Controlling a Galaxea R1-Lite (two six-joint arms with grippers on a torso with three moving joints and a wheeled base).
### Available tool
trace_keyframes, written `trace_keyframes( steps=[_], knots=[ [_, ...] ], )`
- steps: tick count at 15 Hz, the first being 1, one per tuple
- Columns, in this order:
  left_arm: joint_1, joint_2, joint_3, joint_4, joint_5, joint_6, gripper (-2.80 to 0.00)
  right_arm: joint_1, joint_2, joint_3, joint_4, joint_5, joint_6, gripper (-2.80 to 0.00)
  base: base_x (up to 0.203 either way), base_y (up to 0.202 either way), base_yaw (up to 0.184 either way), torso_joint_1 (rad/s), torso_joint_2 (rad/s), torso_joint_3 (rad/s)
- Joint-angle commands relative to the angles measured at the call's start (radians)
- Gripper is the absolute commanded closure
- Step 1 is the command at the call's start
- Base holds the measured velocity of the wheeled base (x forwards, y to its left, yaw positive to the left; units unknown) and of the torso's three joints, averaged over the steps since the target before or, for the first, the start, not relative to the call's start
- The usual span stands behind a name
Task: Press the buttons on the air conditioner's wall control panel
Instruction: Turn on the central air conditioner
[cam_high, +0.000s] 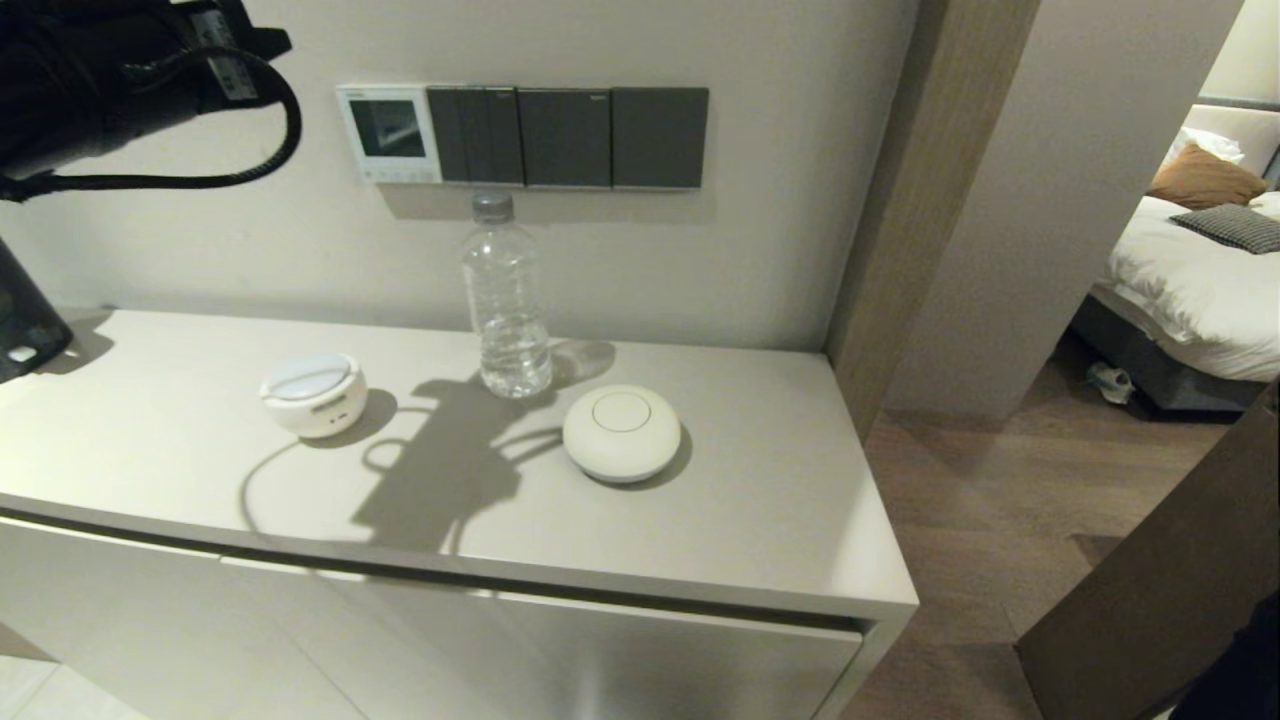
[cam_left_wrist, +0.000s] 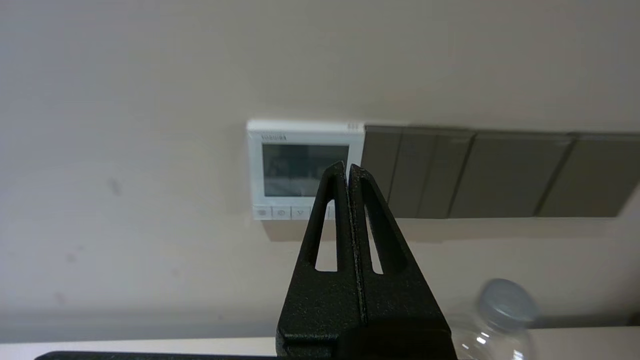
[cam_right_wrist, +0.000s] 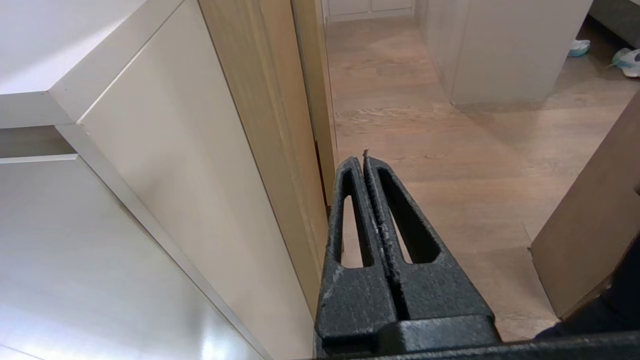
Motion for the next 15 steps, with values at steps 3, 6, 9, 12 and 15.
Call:
trace_keyframes(
  steps=[3,6,9,12,15],
  knots=[
    [-0.001,0.161,-0.007,-0.08,-0.052,-0.013,0.0,0.0,0.0,0.003,0.0,0.0,0.0,0.0,0.0,0.0,0.0,0.0,0.0,0.0],
    [-0.014,0.189,-0.006,-0.081,-0.055,-0.013,0.0,0.0,0.0,0.003,0.0,0.0,0.0,0.0,0.0,0.0,0.0,0.0,0.0,0.0],
    [-0.014,0.225,-0.022,-0.083,-0.057,-0.02,0.0,0.0,0.0,0.003,0.0,0.0,0.0,0.0,0.0,0.0,0.0,0.0,0.0,0.0],
    [-0.014,0.239,-0.023,-0.098,-0.057,-0.021,0.0,0.0,0.0,0.003,0.0,0.0,0.0,0.0,0.0,0.0,0.0,0.0,0.0,0.0],
    [-0.021,0.274,-0.037,-0.135,-0.053,-0.021,0.0,0.0,0.0,0.003,0.0,0.0,0.0,0.0,0.0,0.0,0.0,0.0,0.0,0.0]
  ],
)
